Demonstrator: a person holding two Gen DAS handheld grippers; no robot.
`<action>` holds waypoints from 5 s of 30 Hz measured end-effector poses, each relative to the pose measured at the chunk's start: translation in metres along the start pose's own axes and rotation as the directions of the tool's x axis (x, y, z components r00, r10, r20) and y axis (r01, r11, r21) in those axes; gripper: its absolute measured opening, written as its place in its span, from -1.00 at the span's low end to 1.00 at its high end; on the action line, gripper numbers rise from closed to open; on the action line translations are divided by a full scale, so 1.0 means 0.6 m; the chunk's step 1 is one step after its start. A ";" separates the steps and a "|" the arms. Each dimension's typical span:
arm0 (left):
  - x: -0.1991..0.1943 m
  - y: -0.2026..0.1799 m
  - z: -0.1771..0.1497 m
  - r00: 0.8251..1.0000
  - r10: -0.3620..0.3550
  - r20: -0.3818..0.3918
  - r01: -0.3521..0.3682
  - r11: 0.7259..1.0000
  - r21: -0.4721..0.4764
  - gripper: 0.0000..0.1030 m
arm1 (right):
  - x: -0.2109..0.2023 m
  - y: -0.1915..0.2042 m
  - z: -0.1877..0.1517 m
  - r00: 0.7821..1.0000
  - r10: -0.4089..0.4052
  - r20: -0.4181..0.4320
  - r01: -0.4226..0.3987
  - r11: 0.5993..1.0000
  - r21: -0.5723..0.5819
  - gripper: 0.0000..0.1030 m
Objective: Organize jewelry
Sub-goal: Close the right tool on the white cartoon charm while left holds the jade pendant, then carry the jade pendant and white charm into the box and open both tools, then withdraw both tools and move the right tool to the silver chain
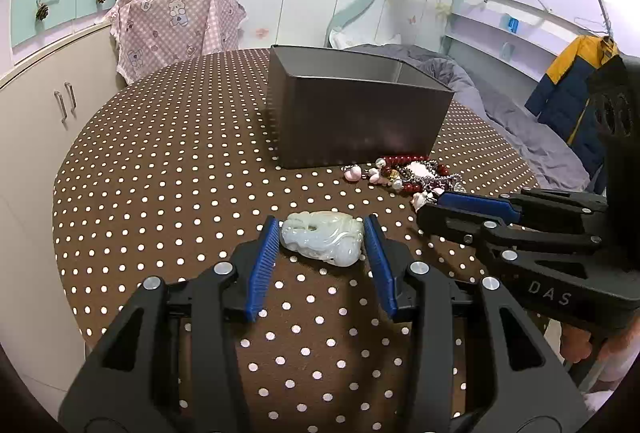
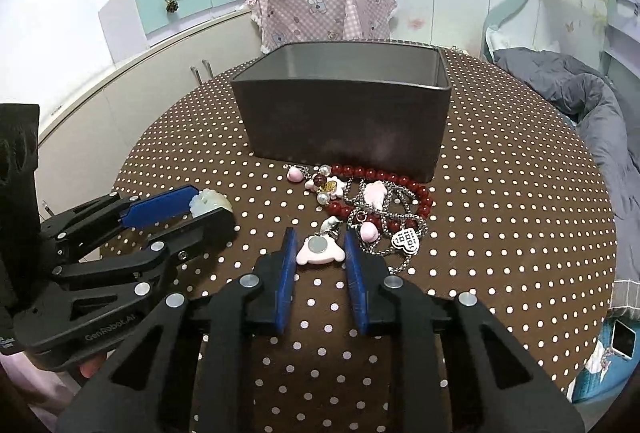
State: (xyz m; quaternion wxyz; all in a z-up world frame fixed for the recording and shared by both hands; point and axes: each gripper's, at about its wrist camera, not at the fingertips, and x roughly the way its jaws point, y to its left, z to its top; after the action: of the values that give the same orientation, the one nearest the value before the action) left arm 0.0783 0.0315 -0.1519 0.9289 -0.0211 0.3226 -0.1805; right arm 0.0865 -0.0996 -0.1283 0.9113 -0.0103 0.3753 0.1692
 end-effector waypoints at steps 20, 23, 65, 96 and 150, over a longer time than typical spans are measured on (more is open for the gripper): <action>-0.014 -0.022 0.032 0.999 -0.011 0.053 0.012 1.000 -0.008 -0.17 | -0.044 -0.048 0.026 0.997 0.020 0.081 -0.028 0.994 0.107 -0.57; -0.014 -0.025 0.041 0.998 -0.010 0.067 0.011 1.000 -0.009 -0.17 | -0.051 -0.058 0.033 0.995 0.012 0.104 -0.024 0.993 0.119 -0.57; 0.062 -0.032 0.171 0.969 0.128 0.210 -0.135 0.991 0.019 -0.16 | 0.009 -0.080 0.137 0.964 -0.025 0.265 0.005 0.997 0.077 -0.57; 0.064 -0.031 0.171 0.964 0.171 0.205 -0.176 0.984 0.005 0.10 | 0.018 -0.090 0.124 0.965 -0.058 0.257 0.029 0.993 0.115 -0.54; -0.064 -0.050 0.100 0.970 0.099 0.220 -0.101 0.995 -0.002 0.75 | -0.122 -0.097 0.021 0.925 -0.279 0.257 0.223 0.948 0.227 0.84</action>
State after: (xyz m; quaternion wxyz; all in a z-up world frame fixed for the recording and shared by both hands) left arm 0.0773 0.0119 -0.0769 0.9670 -0.0205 0.2175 -0.1312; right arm 0.0651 -0.1748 -0.0756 0.9667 0.0545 0.2499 0.0130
